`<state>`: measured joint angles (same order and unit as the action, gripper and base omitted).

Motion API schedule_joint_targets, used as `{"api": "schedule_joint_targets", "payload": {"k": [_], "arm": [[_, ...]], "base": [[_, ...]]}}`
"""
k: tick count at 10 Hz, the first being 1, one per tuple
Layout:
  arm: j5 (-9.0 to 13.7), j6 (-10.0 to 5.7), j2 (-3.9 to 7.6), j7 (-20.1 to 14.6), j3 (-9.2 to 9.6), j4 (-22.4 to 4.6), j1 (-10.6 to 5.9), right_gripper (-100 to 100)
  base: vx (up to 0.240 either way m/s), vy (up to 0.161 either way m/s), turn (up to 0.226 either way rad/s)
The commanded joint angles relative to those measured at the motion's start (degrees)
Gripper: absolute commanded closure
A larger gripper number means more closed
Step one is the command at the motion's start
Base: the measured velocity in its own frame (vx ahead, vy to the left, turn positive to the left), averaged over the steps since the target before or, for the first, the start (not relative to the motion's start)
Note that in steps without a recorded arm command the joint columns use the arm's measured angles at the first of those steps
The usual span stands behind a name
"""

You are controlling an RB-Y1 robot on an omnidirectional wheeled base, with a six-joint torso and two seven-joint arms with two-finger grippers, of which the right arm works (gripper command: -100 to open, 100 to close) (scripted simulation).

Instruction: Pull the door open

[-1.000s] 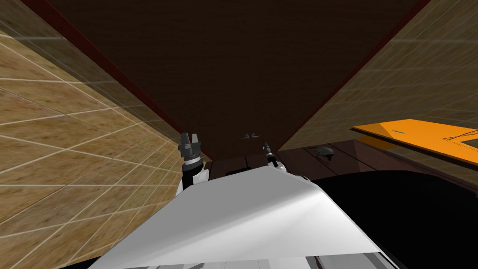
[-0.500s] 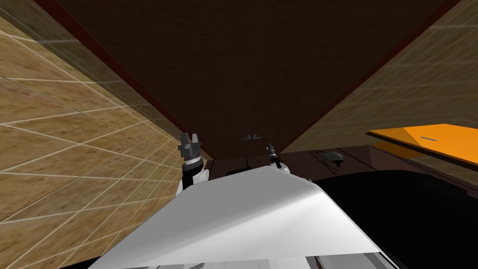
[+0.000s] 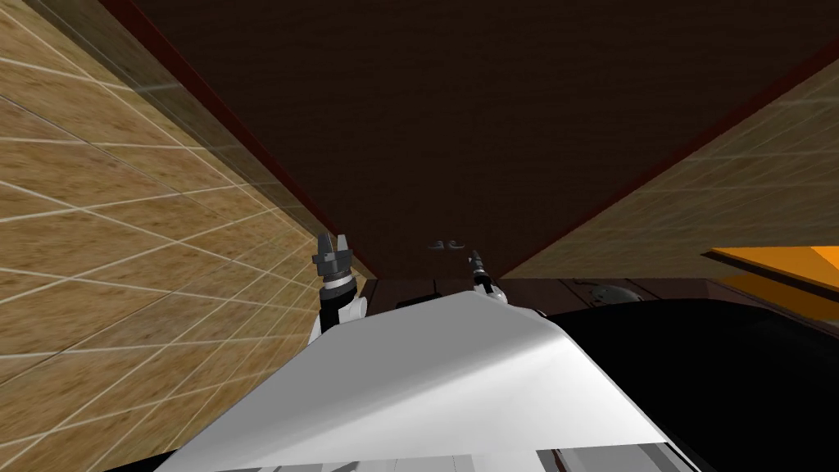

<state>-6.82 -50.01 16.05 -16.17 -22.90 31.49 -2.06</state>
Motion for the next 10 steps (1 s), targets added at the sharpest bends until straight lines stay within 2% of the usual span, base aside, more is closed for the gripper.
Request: {"api": "schedule_joint_targets", "payload": {"k": [1, 3, 4, 5, 6, 10], "arm": [[-0.1, 0.34, -1.47, 0.4, 0.51, 1.2, -0.70, -100], [-0.1, 0.34, -1.47, 0.4, 0.51, 1.2, -0.70, -100], [-0.5, 0.15, -2.70, 0.6, 1.44, 1.5, -1.99, -100], [-0.3, 0.43, -2.09, 0.5, 0.99, 1.4, -1.48, -100], [-0.3, 0.43, -2.09, 0.5, 0.99, 1.4, -1.48, 100], [-0.3, 0.43, -2.09, 0.5, 0.99, 1.4, -1.48, 100]], "base": [[0.187, -0.056, 0.256], [0.092, -0.017, 0.021], [0.102, 0.065, 0.227], [0.065, 0.030, 0.066], [-0.012, -0.005, -0.062], [-0.013, -0.005, 0.005]]}}
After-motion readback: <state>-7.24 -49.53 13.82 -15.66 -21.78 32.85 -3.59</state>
